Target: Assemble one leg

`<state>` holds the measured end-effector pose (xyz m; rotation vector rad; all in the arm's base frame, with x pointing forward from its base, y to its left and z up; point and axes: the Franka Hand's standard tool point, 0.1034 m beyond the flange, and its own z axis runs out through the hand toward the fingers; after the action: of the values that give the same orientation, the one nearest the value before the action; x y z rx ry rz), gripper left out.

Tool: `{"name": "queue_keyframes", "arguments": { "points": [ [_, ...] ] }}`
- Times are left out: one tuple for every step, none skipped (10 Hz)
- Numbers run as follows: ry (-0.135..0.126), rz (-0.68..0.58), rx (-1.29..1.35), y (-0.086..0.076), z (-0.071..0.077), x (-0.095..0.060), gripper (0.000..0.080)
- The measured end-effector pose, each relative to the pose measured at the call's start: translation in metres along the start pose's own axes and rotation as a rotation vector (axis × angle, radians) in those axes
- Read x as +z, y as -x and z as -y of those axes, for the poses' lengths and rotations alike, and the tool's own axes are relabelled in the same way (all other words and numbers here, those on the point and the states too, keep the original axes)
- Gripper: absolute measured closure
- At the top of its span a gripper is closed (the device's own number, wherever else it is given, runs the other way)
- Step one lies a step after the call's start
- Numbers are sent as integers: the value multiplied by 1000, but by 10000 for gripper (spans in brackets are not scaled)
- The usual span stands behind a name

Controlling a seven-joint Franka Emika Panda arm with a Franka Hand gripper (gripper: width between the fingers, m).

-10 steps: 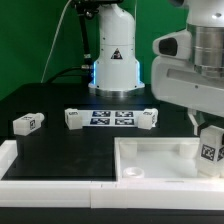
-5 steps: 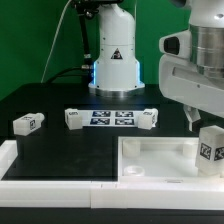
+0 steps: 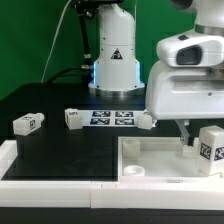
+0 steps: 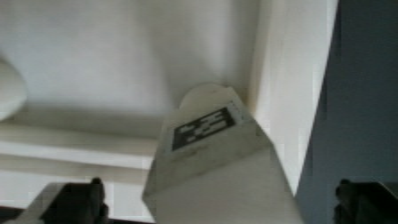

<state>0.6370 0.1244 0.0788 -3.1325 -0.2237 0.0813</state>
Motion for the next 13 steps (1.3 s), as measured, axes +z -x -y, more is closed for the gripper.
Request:
{"name": "queue_keyframes", "arguments": {
  "points": [
    [6, -4, -85, 0, 1, -2, 151],
    [7, -3, -243, -1, -1, -2, 151],
    [5, -2, -325, 0, -2, -1, 151],
    [4, -2, -289, 0, -1, -1, 151],
    [4, -2, -289, 0, -2, -1, 241],
    [4, -2, -288, 0, -2, -1, 241],
    [3, -2, -269, 0, -1, -1, 461],
    [3, -2, -222, 0, -1, -1, 509],
    [4, -2, -226, 0, -2, -1, 509],
    [-8, -2, -70, 0, -1, -1, 509],
    [-22, -1, 110, 0, -2, 0, 509],
    [-38, -8, 321, -1, -4, 1, 509],
    [-46, -5, 501, -1, -5, 1, 509]
  ]
}}
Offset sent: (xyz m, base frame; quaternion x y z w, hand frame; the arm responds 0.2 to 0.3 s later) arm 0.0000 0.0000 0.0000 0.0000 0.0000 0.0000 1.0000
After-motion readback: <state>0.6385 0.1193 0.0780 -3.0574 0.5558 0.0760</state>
